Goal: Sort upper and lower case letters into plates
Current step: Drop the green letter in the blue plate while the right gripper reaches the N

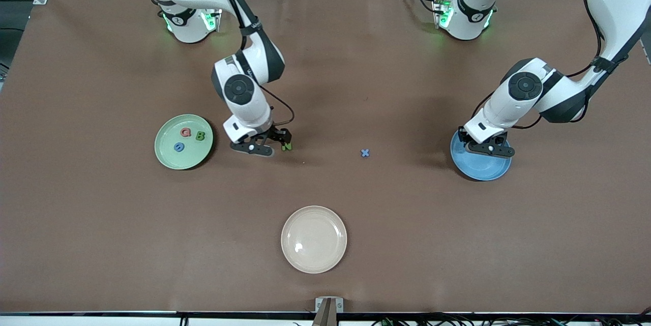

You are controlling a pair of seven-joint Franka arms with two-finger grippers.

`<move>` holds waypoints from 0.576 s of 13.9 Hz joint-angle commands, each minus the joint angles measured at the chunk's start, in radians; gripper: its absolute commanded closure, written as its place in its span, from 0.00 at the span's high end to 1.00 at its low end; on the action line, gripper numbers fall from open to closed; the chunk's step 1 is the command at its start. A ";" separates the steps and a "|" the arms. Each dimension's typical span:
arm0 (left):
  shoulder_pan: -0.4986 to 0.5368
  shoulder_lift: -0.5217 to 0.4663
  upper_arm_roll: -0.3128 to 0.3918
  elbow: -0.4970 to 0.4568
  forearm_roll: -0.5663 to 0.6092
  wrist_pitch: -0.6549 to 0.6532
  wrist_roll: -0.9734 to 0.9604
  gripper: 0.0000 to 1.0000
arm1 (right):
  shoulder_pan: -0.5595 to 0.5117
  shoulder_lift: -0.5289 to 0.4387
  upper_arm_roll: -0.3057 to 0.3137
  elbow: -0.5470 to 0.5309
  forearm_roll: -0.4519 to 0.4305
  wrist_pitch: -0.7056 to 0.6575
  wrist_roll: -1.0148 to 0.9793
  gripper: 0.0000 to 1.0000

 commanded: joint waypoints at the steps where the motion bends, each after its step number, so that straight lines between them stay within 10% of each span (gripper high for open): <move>1: -0.017 0.026 0.026 0.012 0.032 0.025 0.069 0.18 | 0.046 0.063 -0.012 0.068 0.006 -0.001 0.010 0.93; 8: -0.081 0.027 0.073 0.019 0.032 0.025 0.084 0.20 | 0.062 0.116 -0.012 0.081 0.006 0.065 0.010 0.88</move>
